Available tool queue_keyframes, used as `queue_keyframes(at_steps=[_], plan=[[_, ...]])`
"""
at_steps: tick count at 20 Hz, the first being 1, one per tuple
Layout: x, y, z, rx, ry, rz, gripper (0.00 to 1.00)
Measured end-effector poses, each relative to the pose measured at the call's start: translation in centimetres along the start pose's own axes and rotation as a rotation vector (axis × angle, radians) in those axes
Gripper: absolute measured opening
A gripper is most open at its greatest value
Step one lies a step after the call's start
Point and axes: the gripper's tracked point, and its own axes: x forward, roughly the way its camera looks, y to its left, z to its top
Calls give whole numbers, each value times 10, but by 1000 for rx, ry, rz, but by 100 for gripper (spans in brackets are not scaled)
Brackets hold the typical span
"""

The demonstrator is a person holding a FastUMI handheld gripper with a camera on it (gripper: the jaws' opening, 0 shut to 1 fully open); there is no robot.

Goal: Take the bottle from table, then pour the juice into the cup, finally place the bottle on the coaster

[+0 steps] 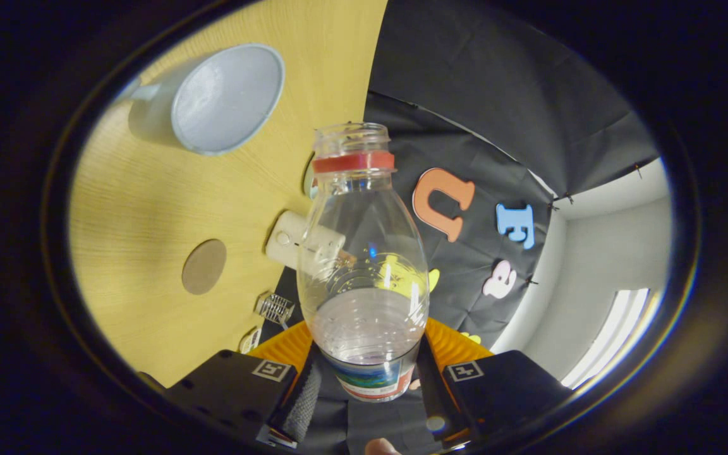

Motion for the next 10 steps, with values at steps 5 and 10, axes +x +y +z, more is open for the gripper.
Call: queue_keyframes(at_steps=[5, 10], plan=[[0, 1, -1, 59, 0, 3, 75], [-2, 10, -4, 159, 7, 35, 75]])
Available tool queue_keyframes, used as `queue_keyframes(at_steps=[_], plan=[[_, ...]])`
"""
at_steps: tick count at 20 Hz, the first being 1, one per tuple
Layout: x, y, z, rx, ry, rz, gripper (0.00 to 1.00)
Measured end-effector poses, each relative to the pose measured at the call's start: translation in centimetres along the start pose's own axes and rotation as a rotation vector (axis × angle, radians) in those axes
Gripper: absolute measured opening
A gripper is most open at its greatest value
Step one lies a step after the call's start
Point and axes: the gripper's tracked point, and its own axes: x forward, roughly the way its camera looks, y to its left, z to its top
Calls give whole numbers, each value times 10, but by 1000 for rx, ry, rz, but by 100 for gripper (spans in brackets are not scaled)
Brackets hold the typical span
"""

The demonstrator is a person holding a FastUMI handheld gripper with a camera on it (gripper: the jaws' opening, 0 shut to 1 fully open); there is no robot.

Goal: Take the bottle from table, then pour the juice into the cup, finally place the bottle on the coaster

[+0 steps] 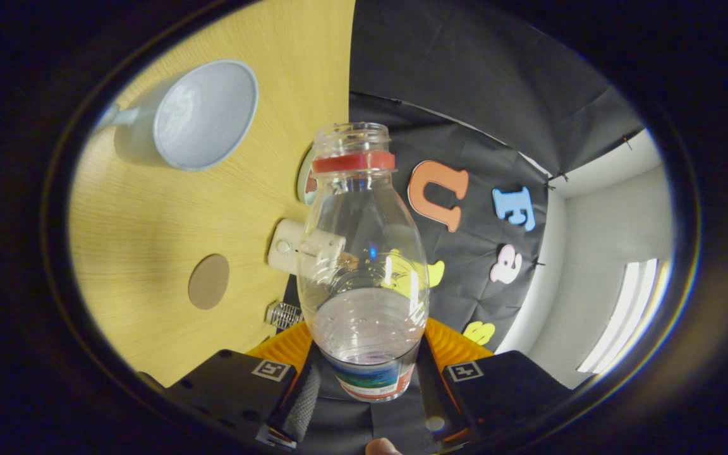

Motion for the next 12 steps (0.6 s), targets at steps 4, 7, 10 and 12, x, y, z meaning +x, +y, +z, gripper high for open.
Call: queue_keyframes(at_steps=[4, 7, 10, 12], plan=[[2, 30, -3, 197, 26, 115, 75], [-2, 34, 2, 307, 25, 158, 76], [-6, 43, 4, 441, 28, 221, 76], [-9, 49, 5, 560, 35, 271, 76]])
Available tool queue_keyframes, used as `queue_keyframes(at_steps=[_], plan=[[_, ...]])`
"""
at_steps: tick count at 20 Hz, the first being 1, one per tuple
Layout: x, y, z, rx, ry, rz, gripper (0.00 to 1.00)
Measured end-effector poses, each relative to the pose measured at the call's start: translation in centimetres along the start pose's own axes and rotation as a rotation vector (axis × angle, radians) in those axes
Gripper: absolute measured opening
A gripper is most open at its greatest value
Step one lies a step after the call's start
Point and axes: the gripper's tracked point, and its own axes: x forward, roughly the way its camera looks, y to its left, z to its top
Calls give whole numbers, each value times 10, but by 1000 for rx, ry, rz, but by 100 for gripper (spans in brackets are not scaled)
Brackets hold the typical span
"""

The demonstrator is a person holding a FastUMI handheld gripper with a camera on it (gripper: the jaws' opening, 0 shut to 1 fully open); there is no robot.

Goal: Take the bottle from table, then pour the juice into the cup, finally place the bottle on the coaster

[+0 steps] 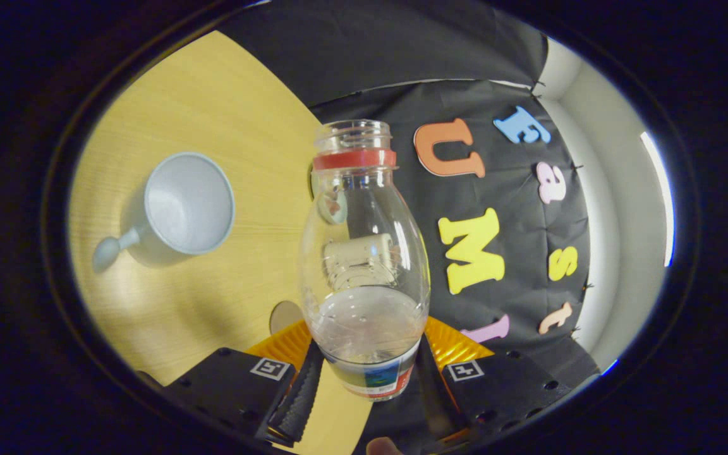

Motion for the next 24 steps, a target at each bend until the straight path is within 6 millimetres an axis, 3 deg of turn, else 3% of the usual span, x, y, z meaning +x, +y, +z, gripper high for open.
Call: queue_keyframes(at_steps=[6, 9, 13, 18, 24], plan=[[-18, 0, 7, 382, -28, 132, 76], [-29, -15, 15, 552, -86, 160, 76], [-52, -51, 20, 802, -179, 177, 75], [-45, -84, 6, 1127, -227, 221, 75], [-5, -122, -8, 1247, -249, 174, 75]])
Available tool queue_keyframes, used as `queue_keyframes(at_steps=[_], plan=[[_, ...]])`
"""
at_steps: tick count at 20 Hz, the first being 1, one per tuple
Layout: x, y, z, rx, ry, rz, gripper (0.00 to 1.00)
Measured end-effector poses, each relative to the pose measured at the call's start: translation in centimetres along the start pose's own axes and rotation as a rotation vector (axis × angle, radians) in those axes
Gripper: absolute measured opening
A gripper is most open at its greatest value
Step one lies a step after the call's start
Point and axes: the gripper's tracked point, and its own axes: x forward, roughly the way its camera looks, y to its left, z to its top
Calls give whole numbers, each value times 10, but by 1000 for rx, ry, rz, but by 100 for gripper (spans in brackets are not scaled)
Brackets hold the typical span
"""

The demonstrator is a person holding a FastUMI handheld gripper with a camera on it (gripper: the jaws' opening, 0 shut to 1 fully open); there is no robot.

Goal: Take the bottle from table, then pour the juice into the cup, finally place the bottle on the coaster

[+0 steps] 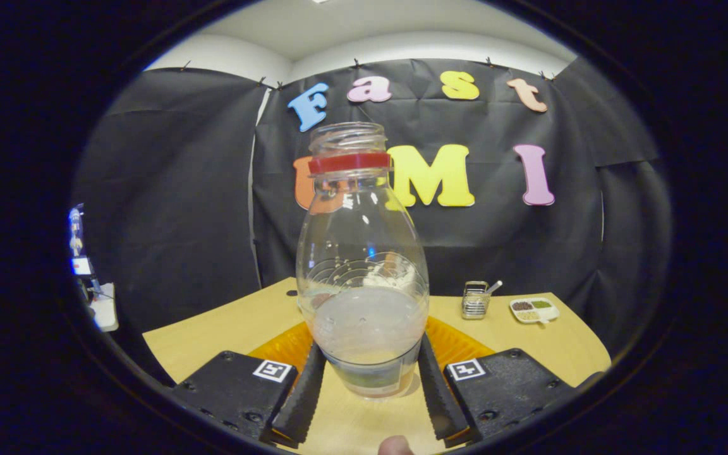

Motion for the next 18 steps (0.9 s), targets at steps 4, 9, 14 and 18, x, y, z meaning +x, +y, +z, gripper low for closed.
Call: queue_keyframes(at_steps=[4, 9, 14, 18], plan=[[35, -14, 1, 3, -14, -21, 75], [83, -31, -48, 4, 65, -28, 75], [111, -37, -96, -2, 128, -37, 76], [127, -33, -119, -17, 161, -26, 78]])
